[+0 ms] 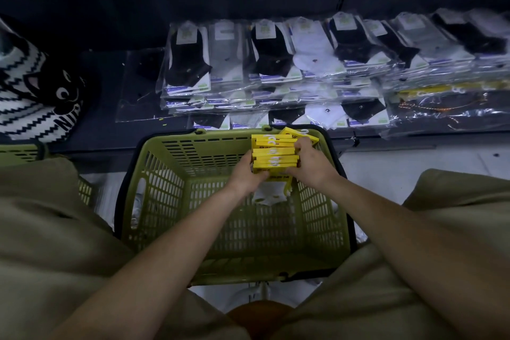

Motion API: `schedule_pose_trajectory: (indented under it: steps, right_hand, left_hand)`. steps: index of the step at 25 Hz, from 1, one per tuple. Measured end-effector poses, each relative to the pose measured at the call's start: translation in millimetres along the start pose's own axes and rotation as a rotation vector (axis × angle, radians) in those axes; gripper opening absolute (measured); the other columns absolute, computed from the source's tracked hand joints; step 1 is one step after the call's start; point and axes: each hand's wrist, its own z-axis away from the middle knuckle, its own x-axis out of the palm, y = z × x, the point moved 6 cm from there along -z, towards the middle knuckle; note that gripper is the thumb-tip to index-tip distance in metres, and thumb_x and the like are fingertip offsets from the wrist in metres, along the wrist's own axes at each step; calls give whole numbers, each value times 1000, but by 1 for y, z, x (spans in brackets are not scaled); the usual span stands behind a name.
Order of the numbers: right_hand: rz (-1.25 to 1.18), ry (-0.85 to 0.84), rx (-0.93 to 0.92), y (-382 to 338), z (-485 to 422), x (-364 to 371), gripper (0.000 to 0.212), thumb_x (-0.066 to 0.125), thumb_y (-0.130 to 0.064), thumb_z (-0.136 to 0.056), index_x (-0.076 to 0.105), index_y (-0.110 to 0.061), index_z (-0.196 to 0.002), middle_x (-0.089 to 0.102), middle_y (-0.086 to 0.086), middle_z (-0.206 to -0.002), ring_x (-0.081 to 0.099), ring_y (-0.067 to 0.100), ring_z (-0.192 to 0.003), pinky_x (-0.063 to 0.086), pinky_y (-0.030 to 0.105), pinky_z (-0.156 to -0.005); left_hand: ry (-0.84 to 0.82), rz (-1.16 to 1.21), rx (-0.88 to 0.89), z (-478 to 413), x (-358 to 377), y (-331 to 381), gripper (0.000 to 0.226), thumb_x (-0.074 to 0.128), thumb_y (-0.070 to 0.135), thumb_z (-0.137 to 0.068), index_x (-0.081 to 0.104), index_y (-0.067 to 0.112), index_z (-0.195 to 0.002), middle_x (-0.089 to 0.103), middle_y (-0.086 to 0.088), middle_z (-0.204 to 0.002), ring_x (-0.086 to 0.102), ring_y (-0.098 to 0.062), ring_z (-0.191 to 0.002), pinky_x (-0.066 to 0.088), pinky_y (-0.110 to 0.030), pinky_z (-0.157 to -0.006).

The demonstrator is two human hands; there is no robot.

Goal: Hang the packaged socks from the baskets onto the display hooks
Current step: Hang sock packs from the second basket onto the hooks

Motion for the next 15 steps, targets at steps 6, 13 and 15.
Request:
schedule_pose_trajectory:
  steps: [6, 13, 15]
  right_hand:
    - [47, 53, 73, -1, -1, 0, 48, 74, -26, -77, 38, -14, -107, 56, 11, -97, 55, 30, -86, 42, 35, -66]
    - [182, -48, 55, -2, 4, 5, 57, 69, -35, -82, 47, -21, -133, 53, 9, -132, 51, 28, -118, 49, 41, -90]
    - [183, -45, 64, -3, 4, 2, 57, 69, -35, -82, 47, -23, -134, 51, 9, -134, 50, 28, -120, 48, 40, -92]
  left_hand:
    - [-29, 107, 17, 6, 8, -7, 52, 58, 0, -87, 43, 12, -135, 56, -7, -129, 54, -21, -115, 45, -36, -94]
    - [-12, 147, -20, 7, 3, -24, 60, 60, 3, -87, 34, 9, -141, 44, -9, -140, 46, -15, -116, 44, -35, -96]
    - [8, 137, -9, 8, 1, -27, 61, 63, 2, -85, 35, 8, -138, 43, -11, -141, 44, -21, -126, 41, -35, -102]
